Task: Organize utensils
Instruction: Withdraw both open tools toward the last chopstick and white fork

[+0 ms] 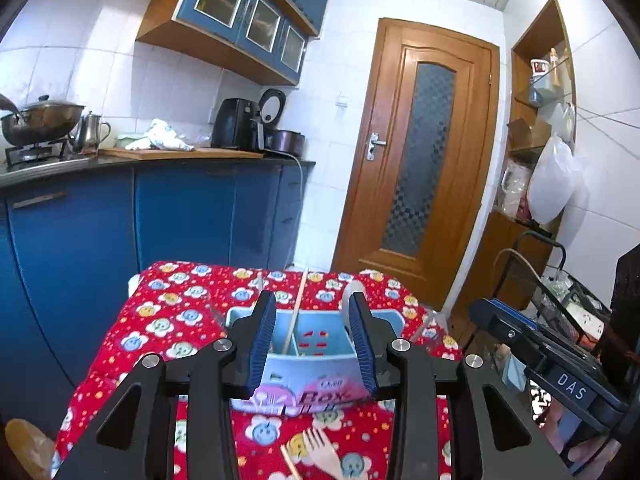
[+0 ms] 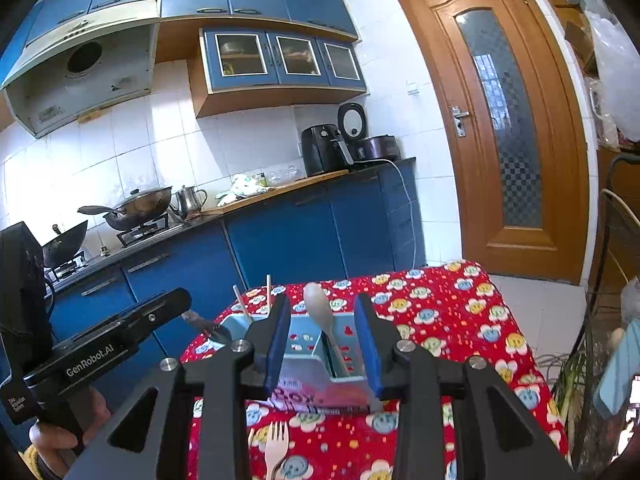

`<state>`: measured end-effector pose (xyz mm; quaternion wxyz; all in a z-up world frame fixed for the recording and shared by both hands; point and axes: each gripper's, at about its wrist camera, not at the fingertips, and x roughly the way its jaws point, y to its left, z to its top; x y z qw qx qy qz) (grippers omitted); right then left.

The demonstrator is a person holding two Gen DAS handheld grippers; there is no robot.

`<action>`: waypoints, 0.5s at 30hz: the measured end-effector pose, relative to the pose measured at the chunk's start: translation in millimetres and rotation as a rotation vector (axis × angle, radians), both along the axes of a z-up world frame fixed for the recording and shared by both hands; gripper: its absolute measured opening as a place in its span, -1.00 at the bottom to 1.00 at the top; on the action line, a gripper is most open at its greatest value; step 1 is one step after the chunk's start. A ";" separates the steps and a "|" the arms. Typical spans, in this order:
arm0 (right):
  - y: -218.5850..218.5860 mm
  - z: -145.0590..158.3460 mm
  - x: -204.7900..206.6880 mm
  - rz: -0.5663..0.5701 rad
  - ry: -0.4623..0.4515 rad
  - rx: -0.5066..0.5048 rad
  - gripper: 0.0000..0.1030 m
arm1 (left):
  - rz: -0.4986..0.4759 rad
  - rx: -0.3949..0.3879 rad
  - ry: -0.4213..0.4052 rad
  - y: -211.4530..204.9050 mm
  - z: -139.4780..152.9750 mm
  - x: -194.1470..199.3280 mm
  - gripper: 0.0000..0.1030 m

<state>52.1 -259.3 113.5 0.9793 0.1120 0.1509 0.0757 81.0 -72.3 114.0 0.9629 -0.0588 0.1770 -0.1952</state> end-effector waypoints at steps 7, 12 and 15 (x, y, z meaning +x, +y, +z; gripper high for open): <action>2.2 -13.1 -21.7 -0.009 0.042 0.018 -0.19 | -0.001 0.016 0.048 10.0 -8.9 -19.3 -0.23; 3.8 -24.3 -32.1 -0.016 0.081 0.033 -0.15 | -0.003 0.030 0.112 14.0 -23.2 -26.7 -0.23; 5.5 -30.4 -36.3 -0.019 0.104 0.036 -0.12 | -0.003 0.048 0.160 15.3 -34.3 -27.7 -0.23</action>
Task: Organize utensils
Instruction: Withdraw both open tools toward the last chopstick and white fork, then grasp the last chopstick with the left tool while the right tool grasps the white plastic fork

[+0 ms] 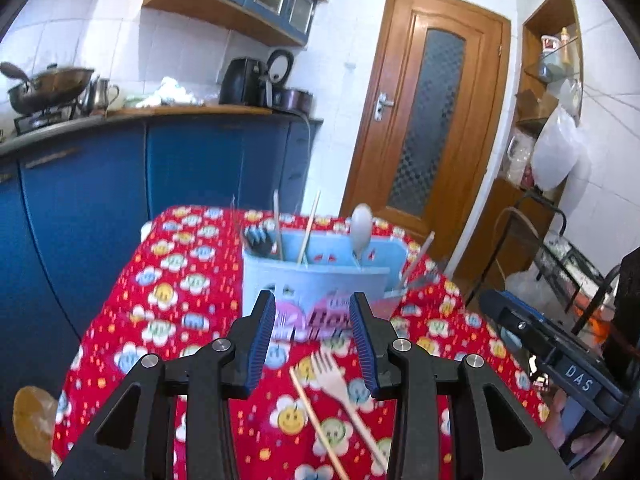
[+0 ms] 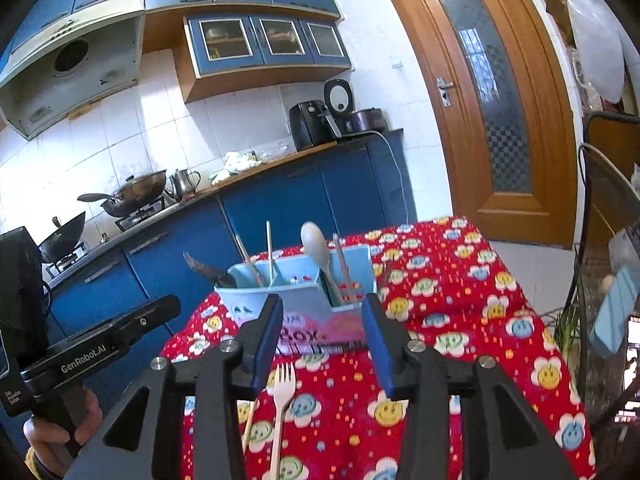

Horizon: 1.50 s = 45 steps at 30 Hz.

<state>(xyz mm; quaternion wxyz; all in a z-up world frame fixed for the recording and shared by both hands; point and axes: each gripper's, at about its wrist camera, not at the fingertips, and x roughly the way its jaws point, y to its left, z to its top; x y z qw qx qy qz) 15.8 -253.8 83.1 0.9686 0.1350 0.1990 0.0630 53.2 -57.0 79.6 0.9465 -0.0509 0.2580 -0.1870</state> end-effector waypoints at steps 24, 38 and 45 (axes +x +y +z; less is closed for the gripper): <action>-19.6 -47.7 -18.7 -0.037 0.144 0.064 -0.03 | -0.012 0.100 0.332 -11.0 -73.7 11.0 -0.23; -26.3 -60.2 -17.1 -0.030 0.177 0.096 -0.02 | -0.089 0.109 0.471 -32.0 -98.4 16.2 -0.42; -25.9 -63.7 -16.5 -0.024 0.188 0.099 -0.02 | -0.098 0.138 0.483 -38.4 -99.7 21.5 -0.47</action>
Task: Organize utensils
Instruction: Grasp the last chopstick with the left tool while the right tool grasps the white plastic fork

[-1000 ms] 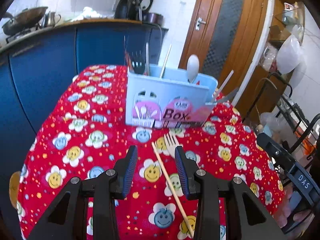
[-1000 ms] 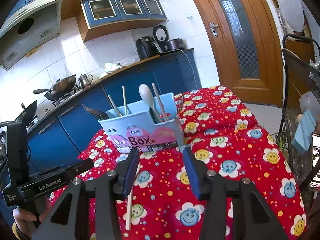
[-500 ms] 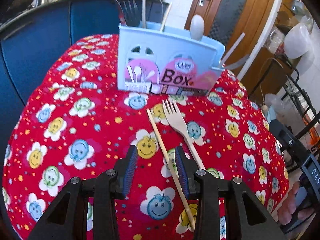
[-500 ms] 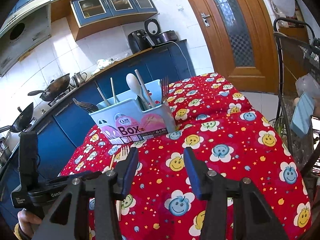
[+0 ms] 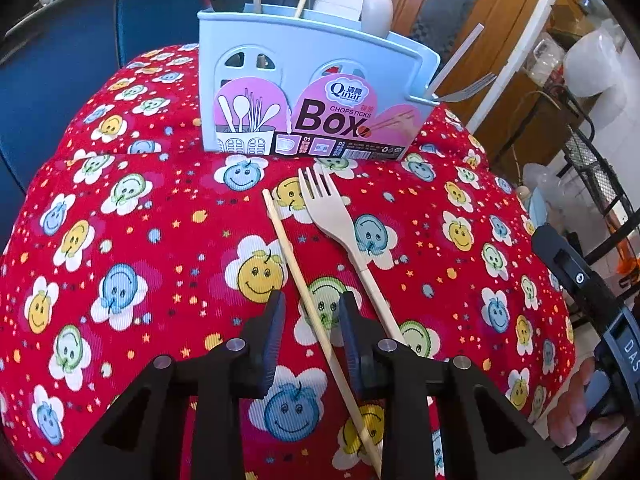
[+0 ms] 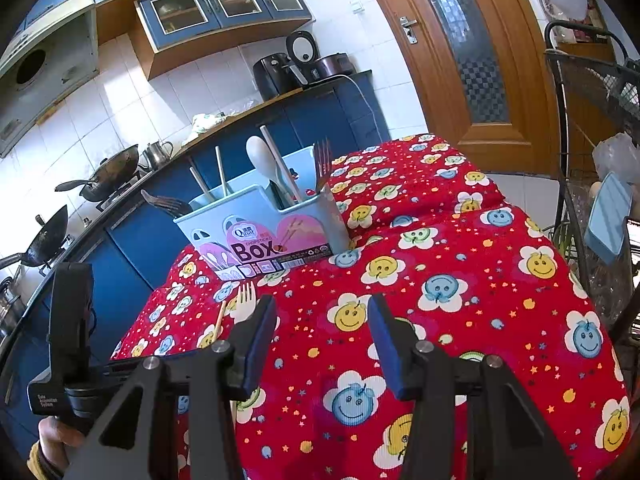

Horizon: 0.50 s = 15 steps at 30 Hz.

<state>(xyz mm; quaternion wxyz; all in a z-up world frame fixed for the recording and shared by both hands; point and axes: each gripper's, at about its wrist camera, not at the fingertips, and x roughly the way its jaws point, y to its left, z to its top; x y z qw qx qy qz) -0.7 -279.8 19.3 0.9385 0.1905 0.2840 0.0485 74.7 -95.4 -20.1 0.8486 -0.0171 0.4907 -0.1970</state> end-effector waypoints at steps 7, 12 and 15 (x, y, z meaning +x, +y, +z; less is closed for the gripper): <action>5.6 -0.5 1.3 0.018 0.009 -0.008 -0.01 | 0.012 -0.026 0.012 8.8 -2.1 6.9 -0.79; 10.7 0.5 3.3 0.026 0.022 -0.015 -0.01 | 0.008 -0.060 0.013 18.1 -2.6 4.7 -0.82; 15.7 1.4 5.2 0.038 0.034 -0.022 -0.01 | 0.010 -0.087 0.006 25.9 -2.4 2.3 -0.89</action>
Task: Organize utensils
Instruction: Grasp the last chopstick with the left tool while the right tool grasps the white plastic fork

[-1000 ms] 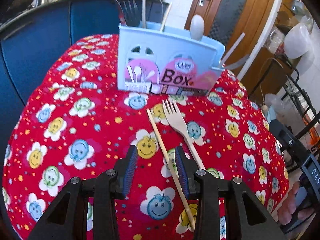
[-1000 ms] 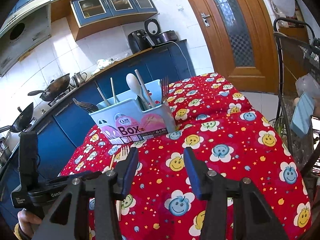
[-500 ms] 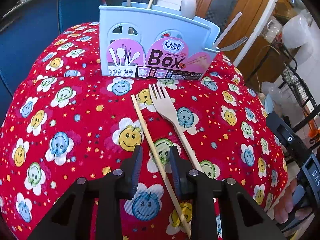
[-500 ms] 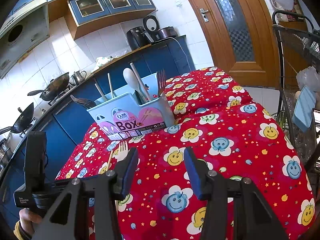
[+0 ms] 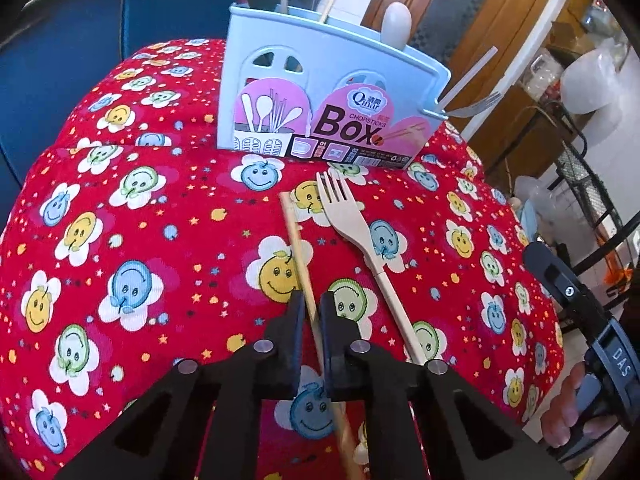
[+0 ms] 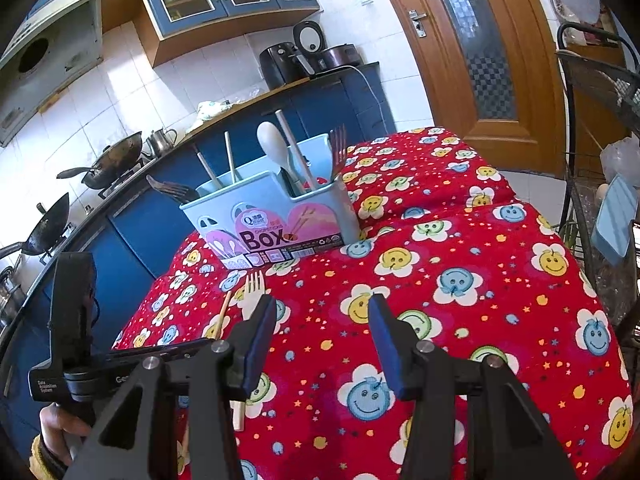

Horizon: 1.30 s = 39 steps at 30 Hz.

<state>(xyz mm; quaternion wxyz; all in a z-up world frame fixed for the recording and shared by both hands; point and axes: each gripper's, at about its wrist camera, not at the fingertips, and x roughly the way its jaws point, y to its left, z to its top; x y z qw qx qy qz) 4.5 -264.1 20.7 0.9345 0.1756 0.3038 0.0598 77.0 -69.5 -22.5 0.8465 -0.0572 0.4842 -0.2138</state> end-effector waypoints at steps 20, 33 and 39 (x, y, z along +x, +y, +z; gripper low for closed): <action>71.7 -1.7 51.5 0.290 0.264 -0.167 -0.01 | 0.056 0.057 -0.014 51.0 4.5 9.4 -0.91; 100.5 -16.5 91.2 0.393 0.442 -0.252 -0.27 | -0.048 0.160 0.157 46.9 1.8 35.2 -0.90; 99.0 -22.6 106.5 0.422 0.508 -0.242 -0.32 | -0.094 0.210 0.200 39.6 3.1 43.8 -0.90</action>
